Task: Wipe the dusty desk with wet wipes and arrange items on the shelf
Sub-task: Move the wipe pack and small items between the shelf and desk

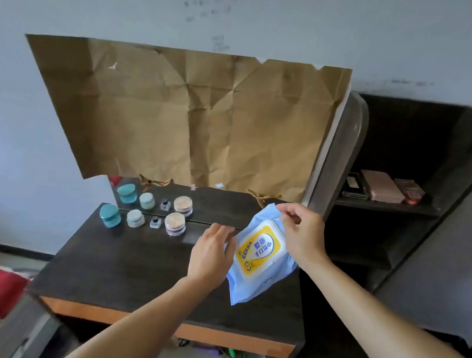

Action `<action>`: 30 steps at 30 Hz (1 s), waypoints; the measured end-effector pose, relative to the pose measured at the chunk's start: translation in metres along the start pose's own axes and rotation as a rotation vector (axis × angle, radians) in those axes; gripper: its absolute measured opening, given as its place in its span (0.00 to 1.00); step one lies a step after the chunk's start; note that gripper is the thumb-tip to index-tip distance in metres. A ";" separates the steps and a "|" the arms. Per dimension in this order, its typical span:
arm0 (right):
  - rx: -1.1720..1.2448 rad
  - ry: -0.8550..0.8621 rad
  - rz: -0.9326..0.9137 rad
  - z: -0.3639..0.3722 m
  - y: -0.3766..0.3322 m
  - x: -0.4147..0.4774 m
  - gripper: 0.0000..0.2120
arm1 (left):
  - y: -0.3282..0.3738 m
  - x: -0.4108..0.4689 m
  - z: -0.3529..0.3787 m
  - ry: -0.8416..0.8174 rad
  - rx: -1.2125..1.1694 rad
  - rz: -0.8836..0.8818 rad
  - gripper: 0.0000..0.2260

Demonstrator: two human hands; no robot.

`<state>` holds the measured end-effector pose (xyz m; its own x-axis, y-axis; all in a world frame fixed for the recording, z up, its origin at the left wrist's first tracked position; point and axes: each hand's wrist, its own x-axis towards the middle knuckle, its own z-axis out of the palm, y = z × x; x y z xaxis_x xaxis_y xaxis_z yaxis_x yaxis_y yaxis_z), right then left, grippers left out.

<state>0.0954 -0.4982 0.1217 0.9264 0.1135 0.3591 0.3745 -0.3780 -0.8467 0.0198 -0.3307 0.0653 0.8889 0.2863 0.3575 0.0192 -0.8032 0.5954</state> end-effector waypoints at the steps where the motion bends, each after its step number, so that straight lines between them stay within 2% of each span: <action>1: 0.023 -0.033 -0.006 0.013 -0.007 -0.001 0.11 | -0.013 -0.003 -0.008 -0.040 -0.006 -0.037 0.13; 3: 0.081 -0.088 0.002 0.037 -0.021 -0.001 0.11 | -0.037 -0.006 -0.023 -0.119 -0.069 -0.159 0.15; 5: 0.154 -0.121 0.025 0.061 -0.034 0.004 0.11 | -0.058 -0.008 -0.039 -0.168 -0.273 -0.329 0.15; 7: 0.226 -0.153 0.061 0.087 -0.040 0.009 0.11 | -0.078 -0.009 -0.052 -0.150 -0.478 -0.475 0.15; 9: 0.265 -0.187 0.113 0.115 -0.040 0.014 0.10 | -0.097 -0.008 -0.064 -0.107 -0.515 -0.558 0.15; 15: 0.195 -0.347 0.302 0.218 -0.011 0.026 0.11 | -0.167 -0.014 -0.081 -0.038 -0.330 -0.720 0.14; 18: 0.118 -0.525 0.345 0.274 0.003 0.024 0.11 | -0.205 -0.014 -0.091 -0.011 -0.202 -0.803 0.13; 21: 0.054 -0.694 0.336 0.324 0.015 0.021 0.06 | -0.239 -0.009 -0.103 0.005 -0.105 -0.881 0.13; 25: -0.097 -0.912 0.325 0.371 0.026 0.018 0.05 | -0.276 -0.008 -0.113 0.081 -0.067 -0.961 0.13; 28: -0.070 -1.025 0.411 0.398 0.029 0.010 0.05 | -0.302 -0.007 -0.120 0.126 -0.077 -1.024 0.14; 30: -0.046 -1.059 0.481 0.419 0.028 0.011 0.09 | -0.322 -0.004 -0.123 0.122 -0.097 -1.061 0.14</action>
<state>0.1325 -0.1228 -0.0622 0.5503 0.6524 -0.5212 -0.0061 -0.6210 -0.7838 -0.0462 -0.0091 -0.0392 0.3876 0.8681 -0.3101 0.7137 -0.0697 0.6970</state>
